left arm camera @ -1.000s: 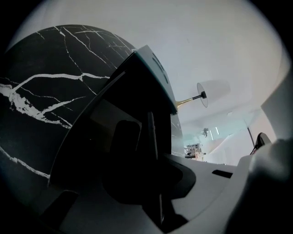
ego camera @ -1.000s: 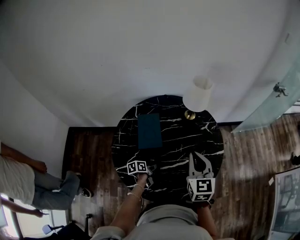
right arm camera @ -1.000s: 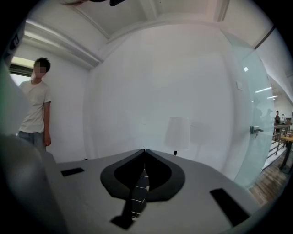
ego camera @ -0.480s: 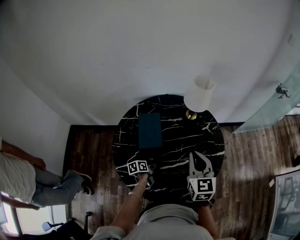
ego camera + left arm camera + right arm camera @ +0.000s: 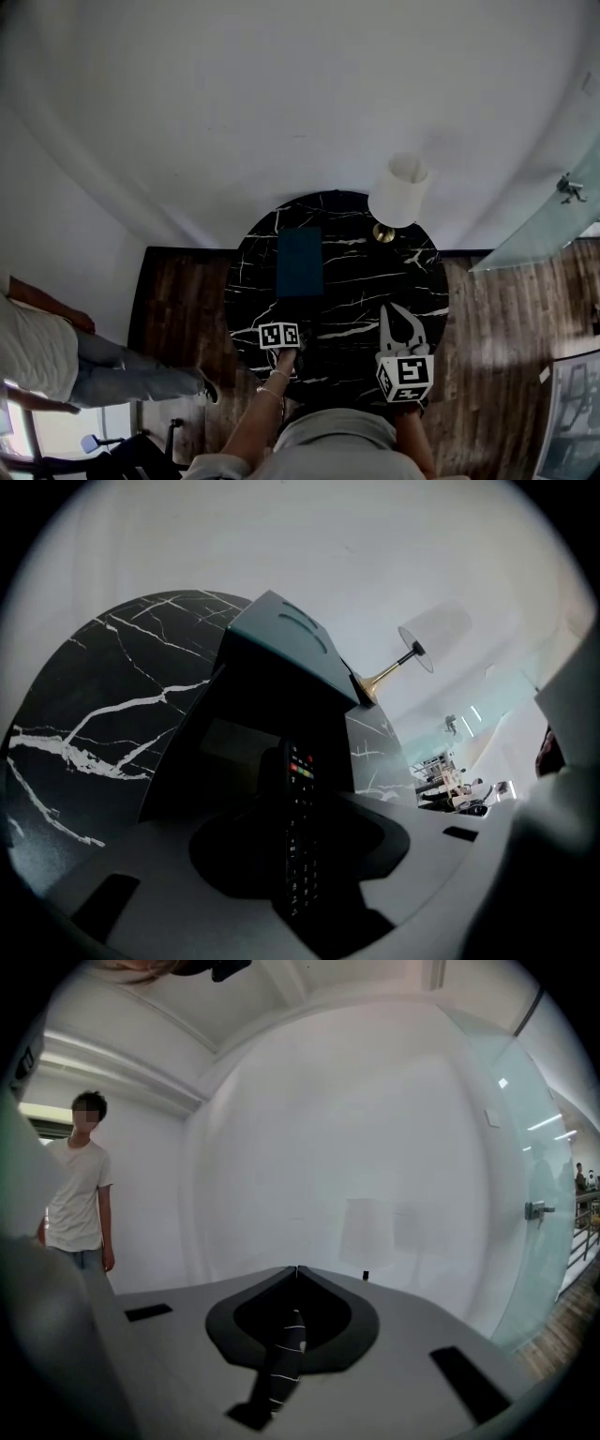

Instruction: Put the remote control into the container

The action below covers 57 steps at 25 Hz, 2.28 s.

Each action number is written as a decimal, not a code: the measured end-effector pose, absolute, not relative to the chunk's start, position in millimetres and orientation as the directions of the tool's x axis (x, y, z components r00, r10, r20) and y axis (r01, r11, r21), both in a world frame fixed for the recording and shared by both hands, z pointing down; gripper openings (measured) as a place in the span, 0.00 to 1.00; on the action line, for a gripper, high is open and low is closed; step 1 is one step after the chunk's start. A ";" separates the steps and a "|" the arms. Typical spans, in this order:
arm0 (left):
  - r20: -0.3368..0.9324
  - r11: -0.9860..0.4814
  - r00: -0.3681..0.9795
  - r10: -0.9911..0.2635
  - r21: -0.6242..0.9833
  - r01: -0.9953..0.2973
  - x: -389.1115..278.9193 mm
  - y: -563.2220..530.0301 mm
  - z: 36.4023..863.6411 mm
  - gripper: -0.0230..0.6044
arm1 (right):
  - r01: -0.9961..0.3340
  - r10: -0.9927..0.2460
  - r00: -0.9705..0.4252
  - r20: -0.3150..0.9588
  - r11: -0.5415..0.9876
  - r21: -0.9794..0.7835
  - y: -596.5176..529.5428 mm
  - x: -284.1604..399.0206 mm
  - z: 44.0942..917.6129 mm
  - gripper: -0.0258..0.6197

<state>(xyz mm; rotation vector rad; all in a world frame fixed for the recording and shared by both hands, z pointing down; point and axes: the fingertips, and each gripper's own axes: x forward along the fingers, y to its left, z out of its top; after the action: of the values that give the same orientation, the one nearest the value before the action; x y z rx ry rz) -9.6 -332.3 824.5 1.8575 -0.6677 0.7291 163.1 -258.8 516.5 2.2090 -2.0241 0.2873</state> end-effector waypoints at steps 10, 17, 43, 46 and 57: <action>0.748 -0.453 0.608 -0.267 0.459 -0.764 -24.8 -340.6 800.1 0.30 | -1.000 -0.978 0.008 0.207 -0.011 -0.015 -267.2 157.5 517.8 0.06; 0.692 -0.538 0.624 -0.365 0.391 -0.747 -22.3 -339.5 756.0 0.30 | -0.999 -0.974 -0.043 0.223 0.039 -0.018 -272.3 147.8 528.5 0.06; 0.237 -0.731 0.776 -0.584 0.262 -0.630 20.7 -313.6 549.0 0.05 | -0.993 -0.973 -0.115 0.200 0.114 -0.017 -270.8 120.7 517.0 0.06; 0.210 -0.745 0.778 -0.592 0.227 -0.628 21.9 -308.4 534.5 0.05 | -0.992 -0.974 -0.123 0.188 0.122 -0.017 -270.2 116.5 512.9 0.06; 0.058 -0.777 0.793 -0.606 0.168 -0.607 25.2 -287.5 471.8 0.05 | -0.991 -0.983 -0.137 0.121 0.135 -0.024 -262.6 106.2 488.7 0.06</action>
<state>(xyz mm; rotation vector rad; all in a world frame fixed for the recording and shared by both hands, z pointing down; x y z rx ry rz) 25.2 -287.5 471.8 2.8044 -0.9571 0.0012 106.2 -262.6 488.7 2.0127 -2.3087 0.1503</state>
